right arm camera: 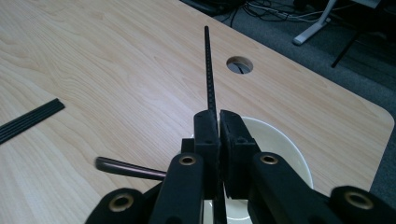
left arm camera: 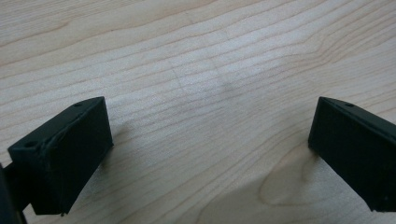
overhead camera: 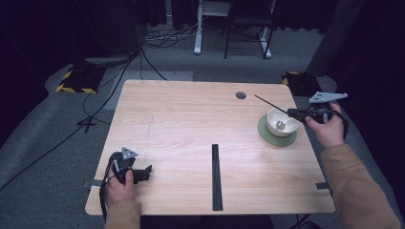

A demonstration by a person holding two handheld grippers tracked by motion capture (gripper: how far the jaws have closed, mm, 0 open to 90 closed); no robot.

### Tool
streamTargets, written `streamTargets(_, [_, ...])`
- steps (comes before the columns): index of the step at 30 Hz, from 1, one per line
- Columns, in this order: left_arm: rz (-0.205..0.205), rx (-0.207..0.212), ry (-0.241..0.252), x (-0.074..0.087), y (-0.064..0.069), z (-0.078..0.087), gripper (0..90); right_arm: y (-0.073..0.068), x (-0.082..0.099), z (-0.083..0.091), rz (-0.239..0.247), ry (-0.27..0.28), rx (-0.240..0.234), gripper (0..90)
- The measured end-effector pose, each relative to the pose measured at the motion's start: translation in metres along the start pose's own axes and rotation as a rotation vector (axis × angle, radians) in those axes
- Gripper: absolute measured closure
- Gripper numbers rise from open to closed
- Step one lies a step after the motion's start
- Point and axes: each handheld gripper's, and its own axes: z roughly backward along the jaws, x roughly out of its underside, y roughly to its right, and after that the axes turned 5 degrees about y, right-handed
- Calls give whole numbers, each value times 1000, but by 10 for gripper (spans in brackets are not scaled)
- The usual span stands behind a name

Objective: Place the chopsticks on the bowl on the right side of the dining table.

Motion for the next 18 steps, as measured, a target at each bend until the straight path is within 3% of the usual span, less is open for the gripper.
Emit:
streamTargets(7, [0, 0, 0, 0, 0, 0, 0, 16, 11, -13, -20, -27, 0, 866])
streamTargets(18, [0, 0, 0, 0, 0, 0, 0, 29, 25, -29, -23, -77, 7, 865])
